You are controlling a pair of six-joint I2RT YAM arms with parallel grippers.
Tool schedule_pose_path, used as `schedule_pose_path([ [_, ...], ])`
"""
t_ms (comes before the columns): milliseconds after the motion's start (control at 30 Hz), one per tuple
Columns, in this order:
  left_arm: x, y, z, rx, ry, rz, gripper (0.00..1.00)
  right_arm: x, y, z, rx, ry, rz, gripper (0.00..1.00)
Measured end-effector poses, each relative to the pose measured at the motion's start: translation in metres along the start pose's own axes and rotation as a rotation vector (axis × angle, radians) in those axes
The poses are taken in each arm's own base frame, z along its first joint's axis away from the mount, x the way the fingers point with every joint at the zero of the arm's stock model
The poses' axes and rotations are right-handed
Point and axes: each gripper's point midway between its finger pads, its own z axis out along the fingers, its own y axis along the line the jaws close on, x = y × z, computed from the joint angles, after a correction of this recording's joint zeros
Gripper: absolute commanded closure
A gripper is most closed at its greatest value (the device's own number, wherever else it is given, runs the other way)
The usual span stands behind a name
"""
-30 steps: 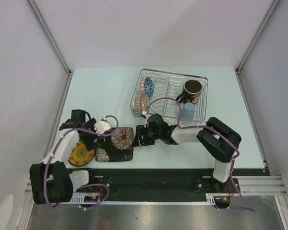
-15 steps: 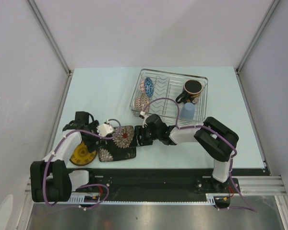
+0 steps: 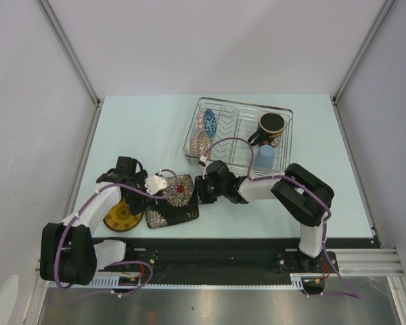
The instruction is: Load the mixed dishes into the dish rack
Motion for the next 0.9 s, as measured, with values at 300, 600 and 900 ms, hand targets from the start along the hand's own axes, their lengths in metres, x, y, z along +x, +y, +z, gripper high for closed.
schedule_pose_path([
  [300, 0.003, 0.000, -0.002, -0.009, 0.018, -0.010, 0.05, -0.003, -0.006, 0.000, -0.001, 0.011, 0.077, 1.00],
  [600, -0.004, 0.002, -0.008, -0.001, -0.016, -0.071, 0.05, -0.003, -0.005, -0.007, 0.026, 0.014, 0.065, 1.00],
  [900, -0.055, 0.066, -0.066, -0.089, -0.286, -0.226, 0.05, -0.013, -0.005, -0.046, 0.115, -0.010, -0.083, 1.00],
])
